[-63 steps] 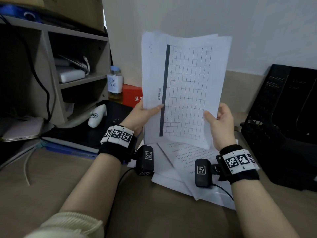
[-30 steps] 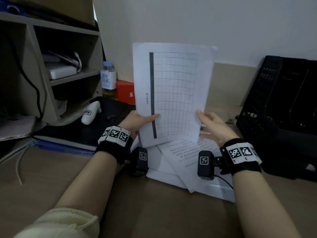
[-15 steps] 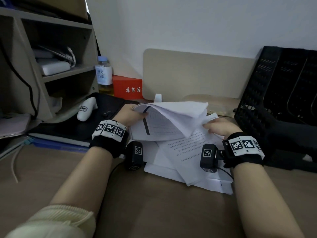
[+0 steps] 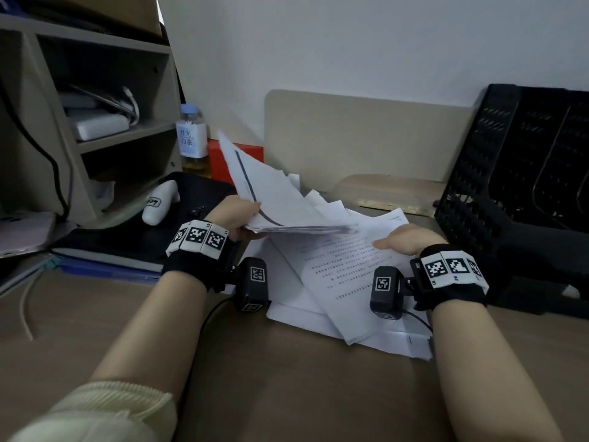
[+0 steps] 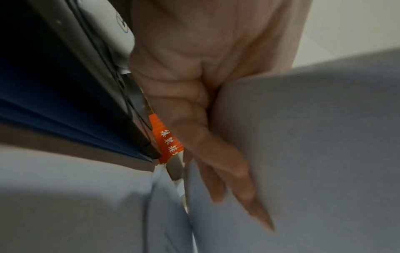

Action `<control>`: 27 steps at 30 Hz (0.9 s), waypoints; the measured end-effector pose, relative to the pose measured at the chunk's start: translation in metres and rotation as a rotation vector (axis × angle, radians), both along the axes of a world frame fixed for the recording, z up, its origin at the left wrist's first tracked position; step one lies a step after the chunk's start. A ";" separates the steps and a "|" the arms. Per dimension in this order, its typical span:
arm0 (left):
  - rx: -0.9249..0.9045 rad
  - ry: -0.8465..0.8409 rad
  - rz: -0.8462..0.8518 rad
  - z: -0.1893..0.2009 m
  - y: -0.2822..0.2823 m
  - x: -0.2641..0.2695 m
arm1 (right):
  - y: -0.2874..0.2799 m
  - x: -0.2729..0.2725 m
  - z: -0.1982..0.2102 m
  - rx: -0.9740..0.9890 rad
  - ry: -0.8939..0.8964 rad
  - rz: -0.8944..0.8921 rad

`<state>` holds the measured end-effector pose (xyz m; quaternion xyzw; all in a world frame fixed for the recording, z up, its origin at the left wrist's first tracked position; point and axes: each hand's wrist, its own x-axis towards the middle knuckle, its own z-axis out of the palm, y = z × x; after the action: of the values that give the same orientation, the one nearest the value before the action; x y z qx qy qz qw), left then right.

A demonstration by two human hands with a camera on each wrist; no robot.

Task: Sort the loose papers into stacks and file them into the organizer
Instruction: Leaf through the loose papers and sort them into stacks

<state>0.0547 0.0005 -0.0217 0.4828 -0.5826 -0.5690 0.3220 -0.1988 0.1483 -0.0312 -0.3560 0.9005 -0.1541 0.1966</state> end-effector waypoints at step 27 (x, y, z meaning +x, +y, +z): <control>-0.130 -0.224 -0.058 -0.001 -0.013 0.008 | 0.009 0.014 0.009 -0.117 0.026 -0.011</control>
<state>0.0624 -0.0127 -0.0224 0.5045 -0.6644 -0.4814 0.2689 -0.1846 0.1569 -0.0226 -0.3640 0.8943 -0.2030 0.1626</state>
